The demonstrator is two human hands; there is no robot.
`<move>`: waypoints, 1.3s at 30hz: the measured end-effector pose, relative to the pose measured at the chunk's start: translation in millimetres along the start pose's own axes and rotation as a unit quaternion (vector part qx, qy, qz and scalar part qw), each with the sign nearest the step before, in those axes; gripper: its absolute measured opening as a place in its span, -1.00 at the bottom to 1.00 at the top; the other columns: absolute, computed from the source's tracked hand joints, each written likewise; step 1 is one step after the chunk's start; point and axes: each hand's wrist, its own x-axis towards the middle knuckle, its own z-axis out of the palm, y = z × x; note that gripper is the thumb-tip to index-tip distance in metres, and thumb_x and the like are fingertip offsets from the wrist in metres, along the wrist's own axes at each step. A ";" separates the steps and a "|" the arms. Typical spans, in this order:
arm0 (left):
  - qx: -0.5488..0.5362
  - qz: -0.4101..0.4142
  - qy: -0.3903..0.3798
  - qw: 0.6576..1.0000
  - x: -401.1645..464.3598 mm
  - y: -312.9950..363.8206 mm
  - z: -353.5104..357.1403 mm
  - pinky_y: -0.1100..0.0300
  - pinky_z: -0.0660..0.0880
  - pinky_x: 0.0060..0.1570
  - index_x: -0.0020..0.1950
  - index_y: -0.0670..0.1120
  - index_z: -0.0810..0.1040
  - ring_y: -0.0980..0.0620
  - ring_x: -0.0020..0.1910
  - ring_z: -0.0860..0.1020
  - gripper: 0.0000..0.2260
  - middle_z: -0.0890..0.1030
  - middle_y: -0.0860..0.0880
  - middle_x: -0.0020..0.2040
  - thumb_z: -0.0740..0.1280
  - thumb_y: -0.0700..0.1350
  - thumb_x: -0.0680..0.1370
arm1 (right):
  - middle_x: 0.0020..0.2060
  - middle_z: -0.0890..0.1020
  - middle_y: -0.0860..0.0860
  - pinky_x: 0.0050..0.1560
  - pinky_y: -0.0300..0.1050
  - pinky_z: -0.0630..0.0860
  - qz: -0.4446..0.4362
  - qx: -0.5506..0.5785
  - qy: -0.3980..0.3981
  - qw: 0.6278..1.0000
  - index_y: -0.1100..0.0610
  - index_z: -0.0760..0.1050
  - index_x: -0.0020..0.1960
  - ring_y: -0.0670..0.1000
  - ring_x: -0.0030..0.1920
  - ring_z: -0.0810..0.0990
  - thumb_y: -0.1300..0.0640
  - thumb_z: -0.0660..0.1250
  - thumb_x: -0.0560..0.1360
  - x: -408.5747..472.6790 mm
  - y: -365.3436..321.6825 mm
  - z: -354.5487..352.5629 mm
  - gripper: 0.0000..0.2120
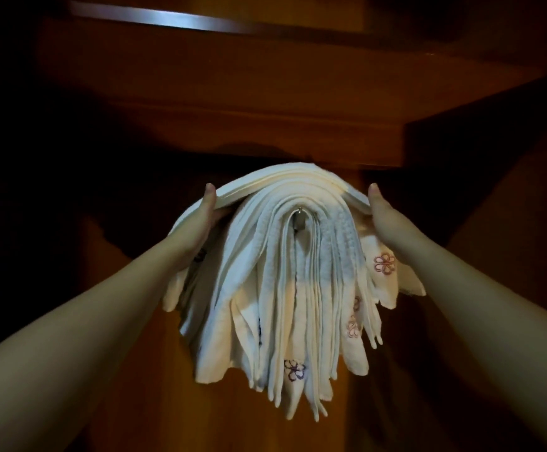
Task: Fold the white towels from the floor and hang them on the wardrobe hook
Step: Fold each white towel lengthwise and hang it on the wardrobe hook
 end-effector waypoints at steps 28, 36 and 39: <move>-0.058 -0.224 0.109 0.967 -84.6 -44.2 55.6 -0.32 0.35 0.33 0.52 -0.01 0.33 -0.29 0.36 0.44 -0.02 0.45 -0.22 0.42 -0.07 0.64 0.35 | 0.41 0.47 0.21 0.36 0.13 0.36 0.161 0.049 -0.049 0.984 0.11 0.42 0.46 0.22 0.44 0.42 -0.45 -0.15 0.57 -94.1 60.9 50.1 -0.18; 0.034 -0.116 0.060 0.991 -153.1 -47.9 37.4 -0.05 0.42 0.35 0.34 -0.03 0.52 -0.20 0.33 0.50 -0.48 0.55 -0.17 0.35 0.03 0.29 0.66 | 0.48 0.42 0.21 0.46 0.13 0.29 0.194 -0.077 0.021 0.978 0.13 0.39 0.51 0.20 0.46 0.41 -0.30 -0.16 0.67 -188.8 67.0 25.0 -0.31; 0.136 -0.087 -0.035 0.986 -198.9 -60.5 45.6 0.11 0.35 0.15 0.43 -0.10 0.48 -0.18 0.34 0.48 -0.54 0.53 -0.17 0.37 0.08 0.16 0.70 | 0.48 0.43 0.18 0.52 0.12 0.23 0.207 -0.146 -0.018 0.967 0.14 0.42 0.50 0.16 0.49 0.39 -0.24 -0.14 0.70 -248.2 84.3 24.8 -0.35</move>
